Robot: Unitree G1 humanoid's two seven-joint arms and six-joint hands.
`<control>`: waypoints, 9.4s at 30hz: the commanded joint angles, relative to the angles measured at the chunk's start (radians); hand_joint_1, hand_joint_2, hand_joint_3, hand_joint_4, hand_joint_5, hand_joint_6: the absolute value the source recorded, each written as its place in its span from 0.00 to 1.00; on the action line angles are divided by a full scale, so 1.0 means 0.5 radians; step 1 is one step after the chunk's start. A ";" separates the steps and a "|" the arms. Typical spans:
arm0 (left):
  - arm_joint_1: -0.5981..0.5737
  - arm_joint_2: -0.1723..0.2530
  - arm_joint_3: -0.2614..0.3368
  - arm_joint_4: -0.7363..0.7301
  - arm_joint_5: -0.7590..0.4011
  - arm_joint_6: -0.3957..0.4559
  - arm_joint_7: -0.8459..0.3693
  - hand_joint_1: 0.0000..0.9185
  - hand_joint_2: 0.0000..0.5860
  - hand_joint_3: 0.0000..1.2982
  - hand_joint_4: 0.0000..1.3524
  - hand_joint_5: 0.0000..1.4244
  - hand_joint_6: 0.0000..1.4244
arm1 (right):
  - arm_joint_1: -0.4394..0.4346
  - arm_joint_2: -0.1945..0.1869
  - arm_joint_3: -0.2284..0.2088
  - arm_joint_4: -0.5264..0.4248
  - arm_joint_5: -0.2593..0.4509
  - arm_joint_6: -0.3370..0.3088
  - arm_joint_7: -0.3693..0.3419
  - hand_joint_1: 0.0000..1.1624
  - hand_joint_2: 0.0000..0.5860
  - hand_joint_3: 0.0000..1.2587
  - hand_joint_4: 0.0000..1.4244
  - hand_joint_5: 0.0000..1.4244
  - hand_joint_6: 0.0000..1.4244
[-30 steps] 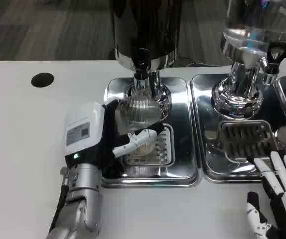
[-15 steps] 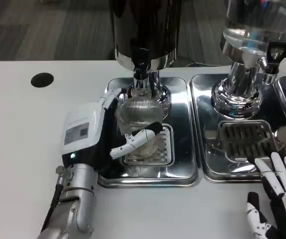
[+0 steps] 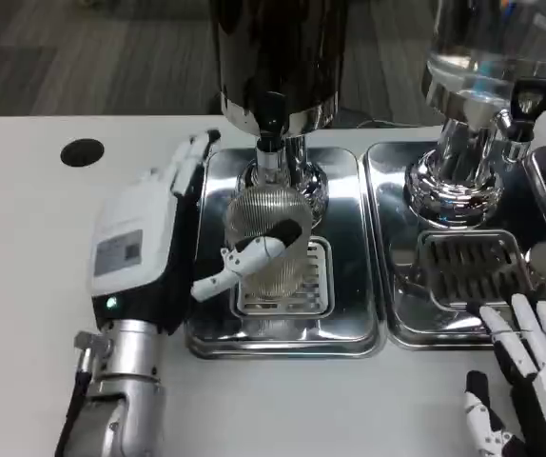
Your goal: Grasp the cup under the faucet to collect the drink, then remove the cup.
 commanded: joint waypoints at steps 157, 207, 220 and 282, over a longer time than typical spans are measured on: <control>0.194 -0.053 0.024 -0.369 0.360 -0.004 -0.119 0.00 0.17 0.32 0.26 0.35 0.33 | 0.129 0.001 -0.022 -0.024 -0.151 0.061 -0.121 0.18 0.90 0.03 0.00 0.00 0.01; 1.113 0.193 0.238 -0.217 0.354 -0.349 0.294 0.00 0.13 0.13 0.00 0.09 0.08 | -0.066 0.083 -0.044 -0.396 0.171 -0.074 0.374 0.30 0.49 0.00 0.00 0.00 0.01; 1.157 0.252 0.230 -0.211 0.357 -0.334 0.326 0.00 0.12 0.20 0.00 0.10 0.07 | -0.632 0.285 0.056 -0.383 0.511 0.113 1.067 0.41 0.40 0.00 0.00 0.00 0.01; 1.412 0.263 0.379 -0.081 0.192 -0.476 0.491 0.00 0.14 0.49 0.05 0.13 0.08 | -1.469 0.768 0.130 0.867 1.045 0.095 0.980 0.49 0.29 0.00 0.00 0.00 0.01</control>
